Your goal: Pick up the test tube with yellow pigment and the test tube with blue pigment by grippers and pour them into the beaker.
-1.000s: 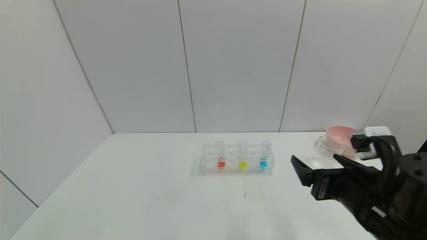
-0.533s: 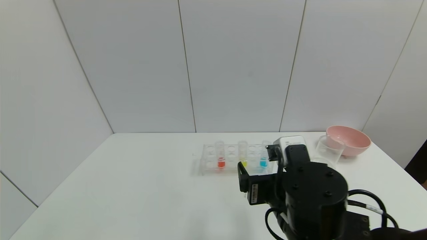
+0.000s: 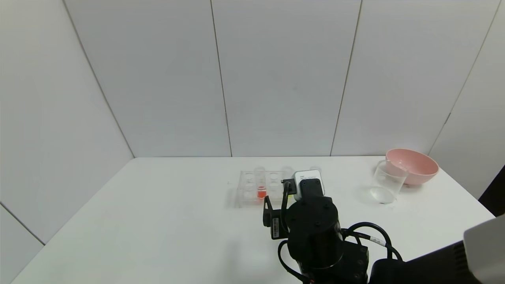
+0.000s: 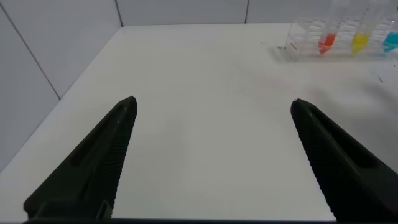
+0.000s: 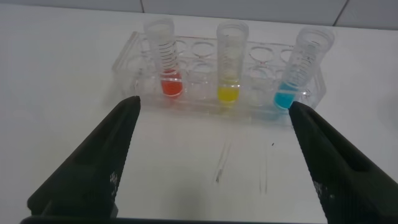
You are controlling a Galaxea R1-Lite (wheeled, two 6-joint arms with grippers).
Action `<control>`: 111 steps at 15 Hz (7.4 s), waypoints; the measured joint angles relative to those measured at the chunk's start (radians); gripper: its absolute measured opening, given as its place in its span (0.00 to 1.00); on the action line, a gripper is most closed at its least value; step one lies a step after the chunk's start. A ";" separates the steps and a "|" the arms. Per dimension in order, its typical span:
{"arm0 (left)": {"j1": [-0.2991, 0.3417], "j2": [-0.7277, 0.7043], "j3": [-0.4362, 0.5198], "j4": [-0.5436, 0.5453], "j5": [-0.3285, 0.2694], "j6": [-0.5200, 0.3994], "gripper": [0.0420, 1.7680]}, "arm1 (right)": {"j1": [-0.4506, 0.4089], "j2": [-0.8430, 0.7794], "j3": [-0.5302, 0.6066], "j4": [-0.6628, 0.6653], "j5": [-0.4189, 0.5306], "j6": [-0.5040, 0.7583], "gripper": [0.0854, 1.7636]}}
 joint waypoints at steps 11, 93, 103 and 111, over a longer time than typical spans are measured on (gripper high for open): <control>0.000 0.000 0.000 0.000 0.000 0.000 1.00 | -0.126 0.148 -0.192 0.003 0.098 -0.058 0.97; 0.000 0.000 0.000 0.000 0.000 0.000 1.00 | -1.370 -0.121 -0.515 0.836 1.571 -1.123 0.25; 0.000 0.000 0.000 0.000 0.000 0.000 1.00 | -1.280 0.019 -0.967 1.362 1.317 -1.310 0.25; 0.000 0.000 0.000 0.000 0.000 0.000 1.00 | -1.187 0.058 -1.094 1.523 1.142 -1.326 0.25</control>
